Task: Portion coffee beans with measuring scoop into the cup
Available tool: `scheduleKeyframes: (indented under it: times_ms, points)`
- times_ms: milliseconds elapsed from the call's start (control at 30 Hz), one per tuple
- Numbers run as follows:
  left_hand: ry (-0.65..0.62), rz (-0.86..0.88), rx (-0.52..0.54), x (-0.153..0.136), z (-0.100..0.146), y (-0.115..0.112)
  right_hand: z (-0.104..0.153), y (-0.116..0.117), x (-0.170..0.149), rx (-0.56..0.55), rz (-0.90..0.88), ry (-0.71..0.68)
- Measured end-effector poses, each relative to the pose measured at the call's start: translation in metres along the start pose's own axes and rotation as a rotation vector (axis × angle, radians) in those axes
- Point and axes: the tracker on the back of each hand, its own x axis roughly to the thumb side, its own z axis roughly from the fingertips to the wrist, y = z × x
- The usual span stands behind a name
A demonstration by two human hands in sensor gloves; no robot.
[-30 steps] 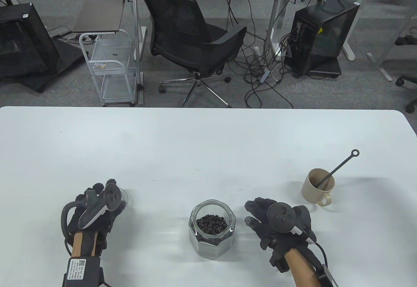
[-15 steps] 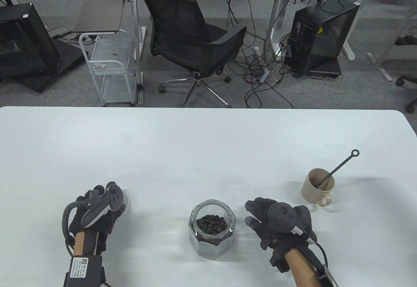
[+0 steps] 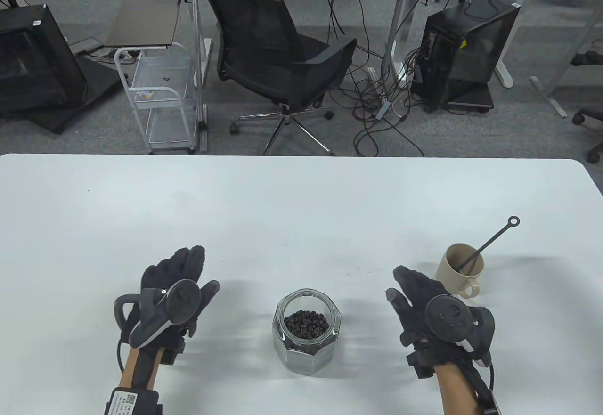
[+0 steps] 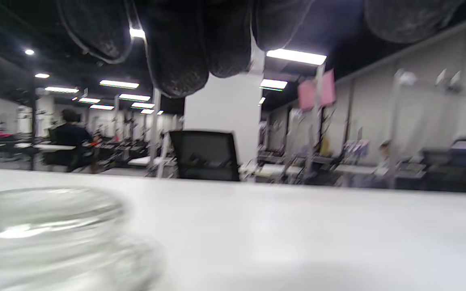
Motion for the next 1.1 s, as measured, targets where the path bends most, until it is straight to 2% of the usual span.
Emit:
scheduleKeyframes:
  times_ms: [67, 167, 267, 367, 467, 633, 867, 1100]
  points:
    - [-0.05, 0.072, -0.014, 0.021, 0.004, 0.0, 0.002, -0.015, -0.01, -0.086, 0.02, 0.053]
    - [-0.125, 0.04, -0.05, 0.048, 0.015, -0.004, 0.006, -0.033, -0.029, -0.202, 0.009, 0.168]
    - [-0.155, -0.066, -0.069, 0.059, 0.024, -0.009, 0.01, -0.043, -0.044, -0.257, 0.054, 0.324]
    - [-0.16, -0.037, -0.106, 0.059, 0.032, -0.013, 0.015, -0.052, -0.06, -0.304, 0.134, 0.5]
    - [-0.151, -0.005, -0.111, 0.055, 0.03, -0.015, 0.015, -0.05, -0.074, -0.28, 0.15, 0.618]
    - [-0.134, -0.027, -0.157, 0.049, 0.028, -0.024, 0.002, -0.022, -0.093, -0.102, 0.235, 0.716]
    - [-0.14, -0.021, -0.207, 0.05, 0.027, -0.033, -0.012, 0.014, -0.111, 0.004, 0.255, 0.683]
    - [-0.145, -0.052, -0.209, 0.052, 0.027, -0.034, -0.014, 0.027, -0.114, -0.017, 0.149, 0.645]
